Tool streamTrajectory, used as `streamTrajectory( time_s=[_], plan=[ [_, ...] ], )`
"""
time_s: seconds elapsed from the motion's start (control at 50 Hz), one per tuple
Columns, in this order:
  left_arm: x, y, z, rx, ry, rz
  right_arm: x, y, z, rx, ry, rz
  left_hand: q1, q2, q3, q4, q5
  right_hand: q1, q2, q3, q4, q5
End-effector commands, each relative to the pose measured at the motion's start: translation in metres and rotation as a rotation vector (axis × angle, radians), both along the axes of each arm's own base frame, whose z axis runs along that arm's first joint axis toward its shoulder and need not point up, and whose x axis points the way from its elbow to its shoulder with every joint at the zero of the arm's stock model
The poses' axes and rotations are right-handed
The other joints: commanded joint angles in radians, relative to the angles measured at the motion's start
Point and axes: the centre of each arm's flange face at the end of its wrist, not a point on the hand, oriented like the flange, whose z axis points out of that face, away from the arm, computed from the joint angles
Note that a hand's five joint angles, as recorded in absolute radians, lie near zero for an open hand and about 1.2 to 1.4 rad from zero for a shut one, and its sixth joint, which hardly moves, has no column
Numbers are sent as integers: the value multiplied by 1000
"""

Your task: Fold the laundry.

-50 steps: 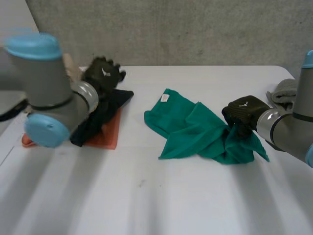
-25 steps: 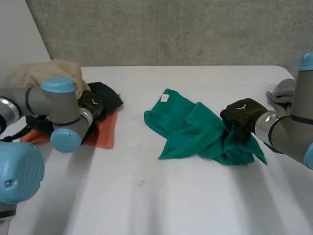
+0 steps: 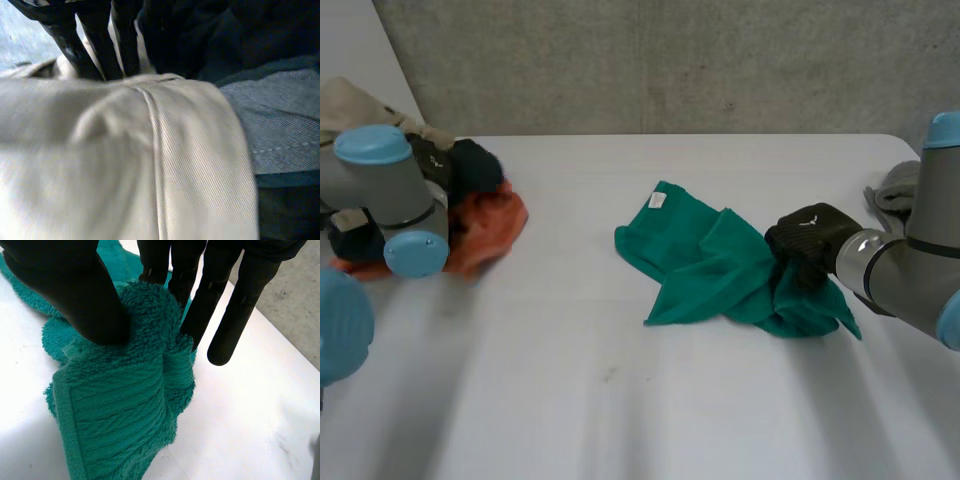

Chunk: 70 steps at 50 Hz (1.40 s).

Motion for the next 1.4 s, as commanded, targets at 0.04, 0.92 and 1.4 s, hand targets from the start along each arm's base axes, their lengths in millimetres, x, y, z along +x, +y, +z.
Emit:
streamTrajectory(
  time_s=[0.04, 0.92, 1.4],
  plan=[
    [-26, 49, 46, 24, 168, -118, -1, -2, 9, -22, -28, -8, -187, -222, -225, -192, -191, 279, 234, 217, 200, 247],
    [-195, 243, 33, 625, 1006, -309, 18, 51, 137, -149, -558, 149, 1035, 999, 997, 1030, 1031, 279, 234, 217, 200, 247],
    [-45, 156, 94, 321, 898, -15, 152, 81, 31, -14, -361, 598, -180, -216, -218, -185, -184, 279, 234, 217, 200, 247]
  ],
)
